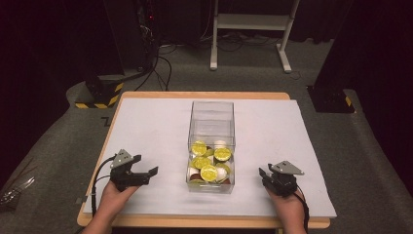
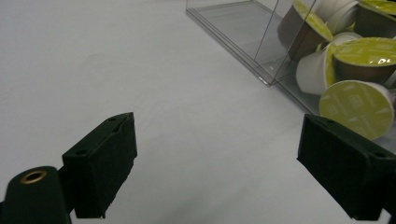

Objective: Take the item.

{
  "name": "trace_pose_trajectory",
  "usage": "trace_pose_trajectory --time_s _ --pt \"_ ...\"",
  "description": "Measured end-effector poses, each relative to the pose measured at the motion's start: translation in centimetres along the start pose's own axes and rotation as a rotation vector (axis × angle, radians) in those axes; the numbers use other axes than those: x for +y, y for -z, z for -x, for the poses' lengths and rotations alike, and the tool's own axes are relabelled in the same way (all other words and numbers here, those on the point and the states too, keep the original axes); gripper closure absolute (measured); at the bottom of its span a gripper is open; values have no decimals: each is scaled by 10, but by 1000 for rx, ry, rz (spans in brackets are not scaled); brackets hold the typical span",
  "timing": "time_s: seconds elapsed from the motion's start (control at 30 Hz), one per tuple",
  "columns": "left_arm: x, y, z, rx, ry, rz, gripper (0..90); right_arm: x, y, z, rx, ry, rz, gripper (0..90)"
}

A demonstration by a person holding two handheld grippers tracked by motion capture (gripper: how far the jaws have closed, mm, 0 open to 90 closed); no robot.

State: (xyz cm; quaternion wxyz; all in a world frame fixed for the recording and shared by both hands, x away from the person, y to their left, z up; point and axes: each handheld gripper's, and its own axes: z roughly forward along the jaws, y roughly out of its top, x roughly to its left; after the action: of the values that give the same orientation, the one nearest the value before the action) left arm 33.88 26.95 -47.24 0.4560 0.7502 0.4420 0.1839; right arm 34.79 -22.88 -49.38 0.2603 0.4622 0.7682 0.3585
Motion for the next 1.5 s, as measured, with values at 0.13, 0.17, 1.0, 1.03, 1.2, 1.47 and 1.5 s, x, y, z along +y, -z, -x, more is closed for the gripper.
trace_pose_trajectory --time_s 0.13,0.17,1.0,1.03,1.2,1.47,1.5 --pt "5 0 9 -28 -6 -6 121 -1 -2 0 4 -9 -12 546" --pt "6 0 11 -36 -17 -5 121 -1 -3 -1 6 -4 -13 535" --pt "52 -10 77 -208 -154 0 74 -4 -9 -5 28 20 -72 530" --pt "52 -10 77 -208 -154 0 75 -4 -9 -5 28 20 -72 530" --pt "63 -18 89 -238 -175 -2 86 -4 -9 -4 32 14 -74 529" --pt "73 -31 104 -259 -205 -25 121 -4 -9 -4 37 12 -74 527" --pt "74 -33 105 -260 -209 -30 121 -4 -9 -4 38 13 -74 526"
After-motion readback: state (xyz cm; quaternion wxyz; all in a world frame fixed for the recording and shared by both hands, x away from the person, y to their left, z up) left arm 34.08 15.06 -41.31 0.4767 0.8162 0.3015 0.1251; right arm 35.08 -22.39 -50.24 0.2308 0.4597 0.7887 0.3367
